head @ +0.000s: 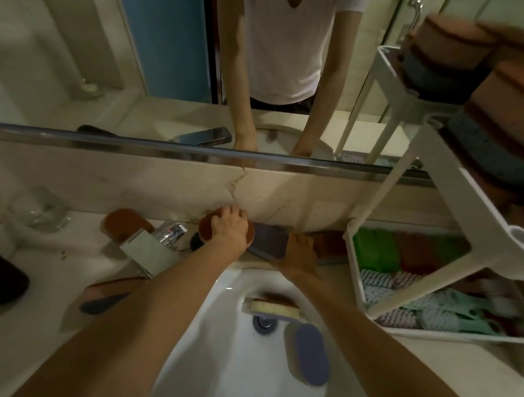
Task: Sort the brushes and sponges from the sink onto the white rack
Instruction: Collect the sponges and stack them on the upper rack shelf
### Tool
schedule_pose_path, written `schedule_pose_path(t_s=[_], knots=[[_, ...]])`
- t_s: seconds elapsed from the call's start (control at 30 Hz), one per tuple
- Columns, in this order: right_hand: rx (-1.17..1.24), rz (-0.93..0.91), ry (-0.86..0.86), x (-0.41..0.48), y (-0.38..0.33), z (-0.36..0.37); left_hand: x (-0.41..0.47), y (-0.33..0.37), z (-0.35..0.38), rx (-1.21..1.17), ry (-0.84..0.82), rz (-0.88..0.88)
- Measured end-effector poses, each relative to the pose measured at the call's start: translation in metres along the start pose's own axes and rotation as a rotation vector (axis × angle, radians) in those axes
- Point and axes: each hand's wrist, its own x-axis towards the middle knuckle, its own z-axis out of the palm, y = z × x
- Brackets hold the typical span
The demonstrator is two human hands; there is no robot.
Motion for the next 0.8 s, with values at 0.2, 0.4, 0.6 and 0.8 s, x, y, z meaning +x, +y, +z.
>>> schedule_pose_path(t_s=[0.2,0.4,0.6,0.8], knots=[[0.198,0.027,0.075,-0.011,-0.002,-0.009,-0.007,-0.004,-0.011,0.007,0.126,-0.010],[0.432,-0.007,0.225,-0.052,0.000,-0.044,-0.051,-0.006,-0.037,-0.319,0.252,-0.066],[0.511,-0.227,0.429,-0.119,0.003,-0.089,-0.121,-0.001,-0.072,-0.779,0.405,-0.186],[0.604,-0.360,0.627,-0.180,0.000,-0.148,-0.183,0.017,-0.129,-0.944,0.625,-0.117]])
